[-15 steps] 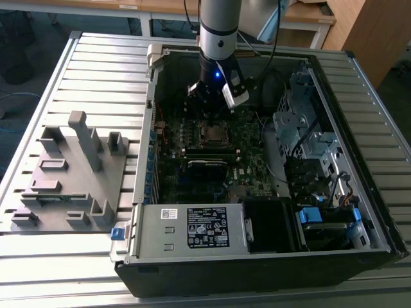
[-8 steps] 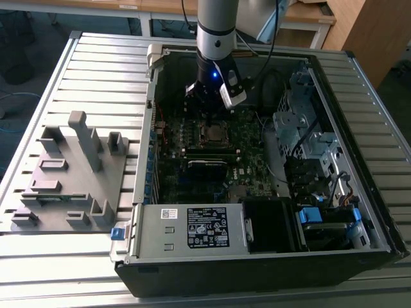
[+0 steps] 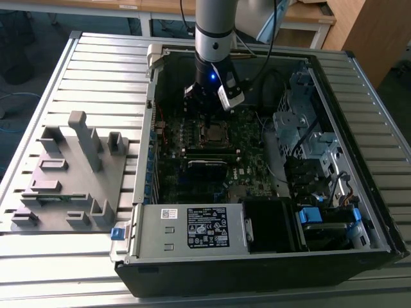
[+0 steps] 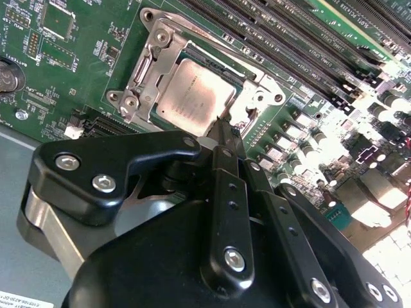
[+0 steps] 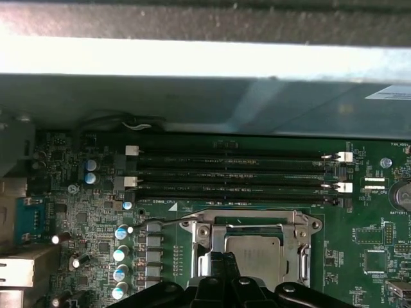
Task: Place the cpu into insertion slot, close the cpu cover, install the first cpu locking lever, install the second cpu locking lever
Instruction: 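Close the cpu cover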
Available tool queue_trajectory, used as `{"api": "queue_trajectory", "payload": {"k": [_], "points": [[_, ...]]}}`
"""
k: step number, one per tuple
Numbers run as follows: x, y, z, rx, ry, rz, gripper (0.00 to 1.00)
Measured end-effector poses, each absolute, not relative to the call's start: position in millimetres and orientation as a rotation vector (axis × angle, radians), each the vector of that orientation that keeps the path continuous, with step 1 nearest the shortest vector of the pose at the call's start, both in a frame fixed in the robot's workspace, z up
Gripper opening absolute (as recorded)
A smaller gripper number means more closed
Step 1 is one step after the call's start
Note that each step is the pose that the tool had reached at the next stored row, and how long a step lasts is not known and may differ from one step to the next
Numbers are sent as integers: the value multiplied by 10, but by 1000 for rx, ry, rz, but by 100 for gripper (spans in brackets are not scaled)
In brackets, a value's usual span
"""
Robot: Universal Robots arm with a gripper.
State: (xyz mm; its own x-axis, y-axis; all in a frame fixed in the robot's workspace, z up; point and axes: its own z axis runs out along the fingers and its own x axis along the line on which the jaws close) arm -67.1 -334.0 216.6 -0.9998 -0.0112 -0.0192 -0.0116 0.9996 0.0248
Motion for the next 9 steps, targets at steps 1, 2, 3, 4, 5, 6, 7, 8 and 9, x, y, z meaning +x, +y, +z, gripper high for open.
{"api": "queue_trajectory", "payload": {"k": [1,2,3,4,5,6,7,8,9], "points": [[-681,-3340,2166,-18,3122,39,10],[-681,-3340,2166,-18,3122,39,10],[-681,-3340,2166,-18,3122,39,10],[-682,-3340,2166,-18,3122,39,10],[-682,-3340,2166,-18,3122,39,10],[-682,-3340,2166,-18,3122,39,10],[-682,-3340,2166,-18,3122,39,10],[-682,-3340,2166,-18,3122,39,10],[-682,-3340,2166,-18,3122,39,10]]}}
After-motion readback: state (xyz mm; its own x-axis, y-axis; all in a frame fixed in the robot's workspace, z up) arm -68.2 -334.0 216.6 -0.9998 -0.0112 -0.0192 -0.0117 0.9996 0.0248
